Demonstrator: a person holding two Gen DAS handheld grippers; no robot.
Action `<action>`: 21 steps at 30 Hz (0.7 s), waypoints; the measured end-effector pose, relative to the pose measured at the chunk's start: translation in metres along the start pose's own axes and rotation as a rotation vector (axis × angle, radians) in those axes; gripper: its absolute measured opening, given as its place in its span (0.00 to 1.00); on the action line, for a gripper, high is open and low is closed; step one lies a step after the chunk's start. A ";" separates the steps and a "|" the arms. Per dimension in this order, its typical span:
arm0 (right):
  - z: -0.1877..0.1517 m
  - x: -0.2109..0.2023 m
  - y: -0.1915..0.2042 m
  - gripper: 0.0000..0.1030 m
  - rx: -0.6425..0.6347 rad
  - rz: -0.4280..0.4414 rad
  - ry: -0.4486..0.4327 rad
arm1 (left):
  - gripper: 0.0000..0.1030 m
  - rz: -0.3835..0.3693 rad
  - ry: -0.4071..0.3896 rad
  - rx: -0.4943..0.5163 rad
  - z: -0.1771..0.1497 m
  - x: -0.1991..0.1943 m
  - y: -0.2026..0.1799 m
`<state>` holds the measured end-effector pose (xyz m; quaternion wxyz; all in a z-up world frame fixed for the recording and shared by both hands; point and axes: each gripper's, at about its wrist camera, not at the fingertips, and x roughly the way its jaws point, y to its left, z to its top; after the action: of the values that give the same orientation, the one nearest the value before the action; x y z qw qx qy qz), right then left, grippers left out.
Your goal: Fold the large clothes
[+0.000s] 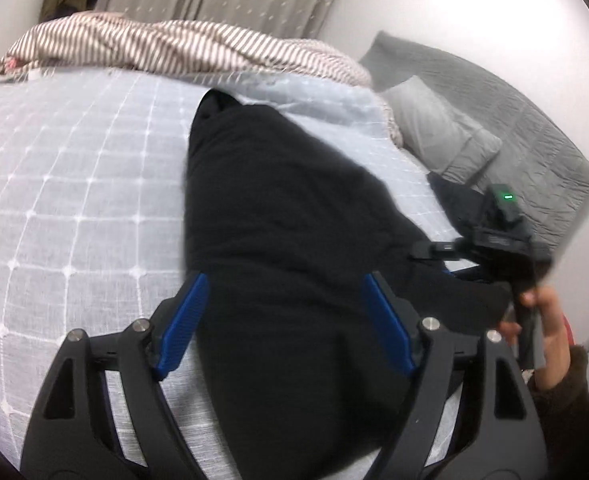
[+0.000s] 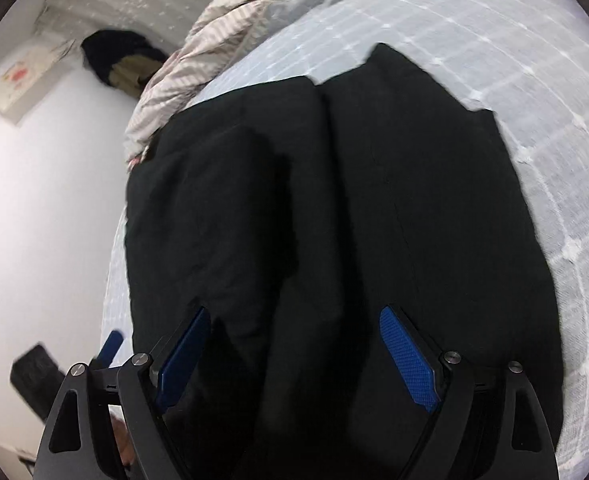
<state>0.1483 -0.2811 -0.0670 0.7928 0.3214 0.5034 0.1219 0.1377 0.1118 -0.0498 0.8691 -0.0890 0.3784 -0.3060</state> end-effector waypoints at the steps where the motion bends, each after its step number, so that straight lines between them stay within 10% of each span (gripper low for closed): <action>1: -0.002 0.001 0.005 0.86 -0.011 0.032 0.006 | 0.77 0.015 0.006 -0.002 -0.002 0.002 0.002; 6: -0.014 0.015 0.028 0.82 -0.074 0.092 0.033 | 0.85 0.087 0.063 -0.014 -0.003 0.017 0.002; 11: -0.014 0.021 0.033 0.36 -0.109 0.032 0.012 | 0.91 0.140 0.090 -0.041 -0.011 0.027 0.003; 21: -0.009 -0.041 0.041 0.28 -0.201 0.063 -0.185 | 0.91 0.120 0.021 -0.098 -0.007 0.023 -0.006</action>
<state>0.1268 -0.2678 -0.0144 0.8598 0.2661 0.4028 0.1664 0.1425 0.0938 -0.0666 0.8764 -0.1056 0.4066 -0.2355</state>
